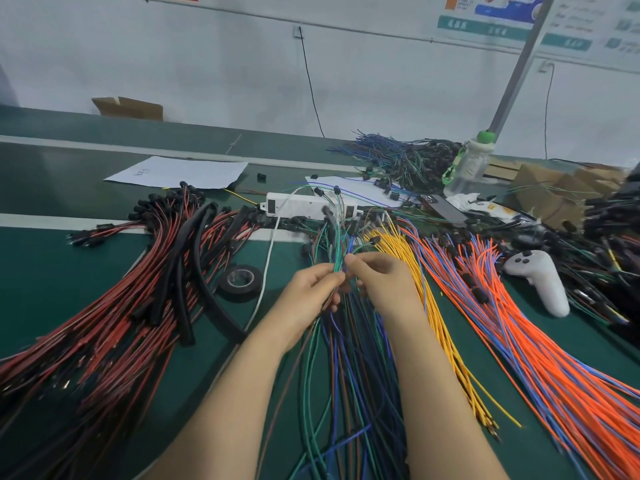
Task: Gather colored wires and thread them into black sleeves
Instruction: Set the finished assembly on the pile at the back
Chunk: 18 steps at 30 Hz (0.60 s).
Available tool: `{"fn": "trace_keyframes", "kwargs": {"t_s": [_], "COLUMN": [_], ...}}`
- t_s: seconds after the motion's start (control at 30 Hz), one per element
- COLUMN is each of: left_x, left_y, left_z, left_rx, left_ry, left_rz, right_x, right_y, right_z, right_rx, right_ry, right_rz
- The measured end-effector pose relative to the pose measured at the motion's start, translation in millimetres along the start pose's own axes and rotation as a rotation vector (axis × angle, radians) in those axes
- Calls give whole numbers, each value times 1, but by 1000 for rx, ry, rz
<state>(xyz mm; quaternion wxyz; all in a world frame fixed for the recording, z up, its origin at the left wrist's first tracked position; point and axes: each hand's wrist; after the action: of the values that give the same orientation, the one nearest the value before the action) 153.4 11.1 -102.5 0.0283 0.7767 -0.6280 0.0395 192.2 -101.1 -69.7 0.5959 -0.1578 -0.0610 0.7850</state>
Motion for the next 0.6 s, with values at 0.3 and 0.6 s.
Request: {"fn": "trace_keyframes", "kwargs": {"t_s": [0.3,0.6], "left_x": [2,3], "left_y": [2,1], "left_z": [3,6], "left_rx": [-18,17], "left_ry": [48,-49], "left_rz": [35,33], "right_x": [2,6], "right_y": [-6,-4], "right_z": [-8,-12], "right_rx": [-3,-66], "right_ry": [130,296], "right_rz": [-135,-97]}}
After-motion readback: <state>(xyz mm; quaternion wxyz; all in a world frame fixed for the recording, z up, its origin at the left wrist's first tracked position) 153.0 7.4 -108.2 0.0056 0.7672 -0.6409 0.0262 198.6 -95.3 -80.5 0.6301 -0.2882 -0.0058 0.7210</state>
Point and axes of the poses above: each hand's wrist, its own y-axis away from the middle knuckle, its own x-axis out of the palm, z = x × y, and after that the axes turned 6 degrees about -x, right-handed
